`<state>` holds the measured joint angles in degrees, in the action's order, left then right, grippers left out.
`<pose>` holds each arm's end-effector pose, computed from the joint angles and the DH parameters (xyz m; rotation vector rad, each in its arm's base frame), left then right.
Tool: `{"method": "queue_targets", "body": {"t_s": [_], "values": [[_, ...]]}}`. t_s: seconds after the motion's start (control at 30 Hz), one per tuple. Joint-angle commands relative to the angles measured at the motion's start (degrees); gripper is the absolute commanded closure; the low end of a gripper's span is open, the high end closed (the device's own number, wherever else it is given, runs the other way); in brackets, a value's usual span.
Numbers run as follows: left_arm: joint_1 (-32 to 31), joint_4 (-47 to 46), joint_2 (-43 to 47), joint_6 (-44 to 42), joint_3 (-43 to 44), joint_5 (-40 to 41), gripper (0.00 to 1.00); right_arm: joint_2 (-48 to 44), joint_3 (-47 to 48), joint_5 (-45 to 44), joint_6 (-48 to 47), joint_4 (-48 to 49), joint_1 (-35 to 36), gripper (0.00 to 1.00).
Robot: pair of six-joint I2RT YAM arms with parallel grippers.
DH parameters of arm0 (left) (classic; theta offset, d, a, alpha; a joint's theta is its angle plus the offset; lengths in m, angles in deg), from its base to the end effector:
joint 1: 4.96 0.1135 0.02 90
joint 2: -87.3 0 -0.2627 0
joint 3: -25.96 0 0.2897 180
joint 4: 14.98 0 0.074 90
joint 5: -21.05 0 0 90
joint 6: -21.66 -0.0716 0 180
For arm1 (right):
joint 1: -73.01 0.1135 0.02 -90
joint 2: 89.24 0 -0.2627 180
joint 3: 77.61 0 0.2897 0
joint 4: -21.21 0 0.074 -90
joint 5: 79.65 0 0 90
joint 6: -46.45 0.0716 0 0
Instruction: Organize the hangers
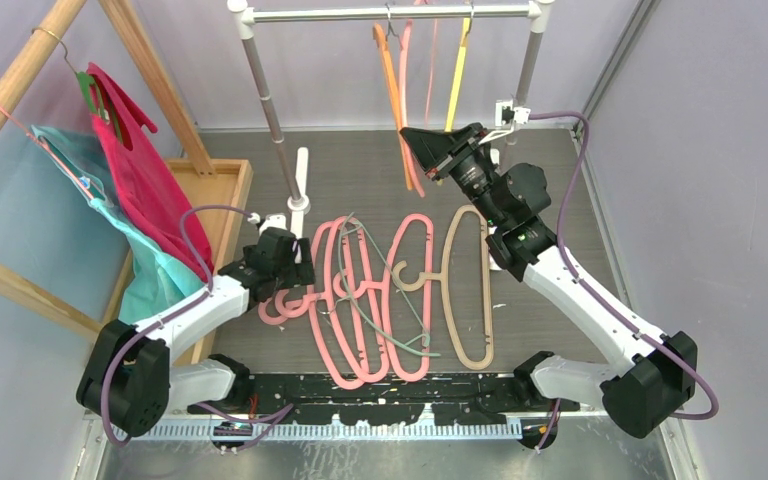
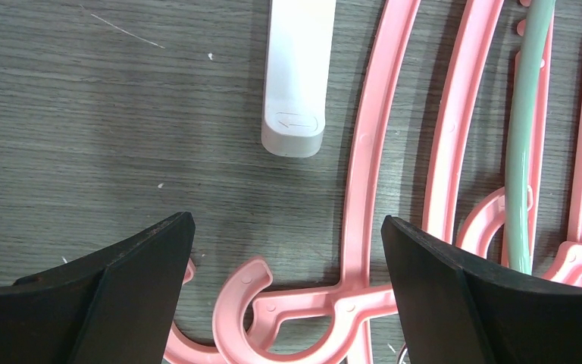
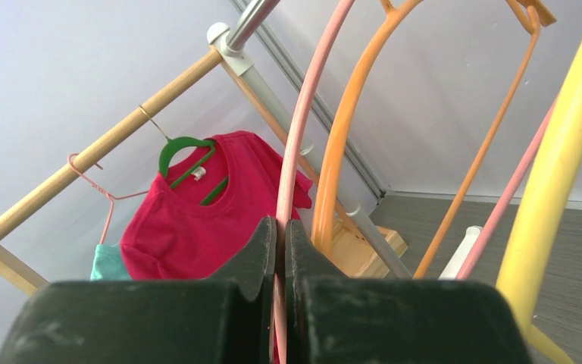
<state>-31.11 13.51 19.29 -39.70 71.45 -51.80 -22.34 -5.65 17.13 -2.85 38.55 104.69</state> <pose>0.2596 -0.1039 0.1354 -0.1807 2.4023 -0.0698 0.2846 0.1856 0.4360 -0.0121 1.2664 1.1730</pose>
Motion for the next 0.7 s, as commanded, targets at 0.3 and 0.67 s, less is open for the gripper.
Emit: {"method": "queue_targets", "body": {"t_s": [0.3, 0.67], "values": [[-0.22, -2.57, 0.15, -0.69, 0.21, 0.18, 0.02, -0.02, 2.00, -2.94, 3.96, 5.24, -3.36, 0.99], [-0.22, -2.56, 0.13, -0.78, 0.13, 0.00, 0.02, -1.26, 0.26, -3.79, 5.45, 1.12, -4.95, 0.99]]}}
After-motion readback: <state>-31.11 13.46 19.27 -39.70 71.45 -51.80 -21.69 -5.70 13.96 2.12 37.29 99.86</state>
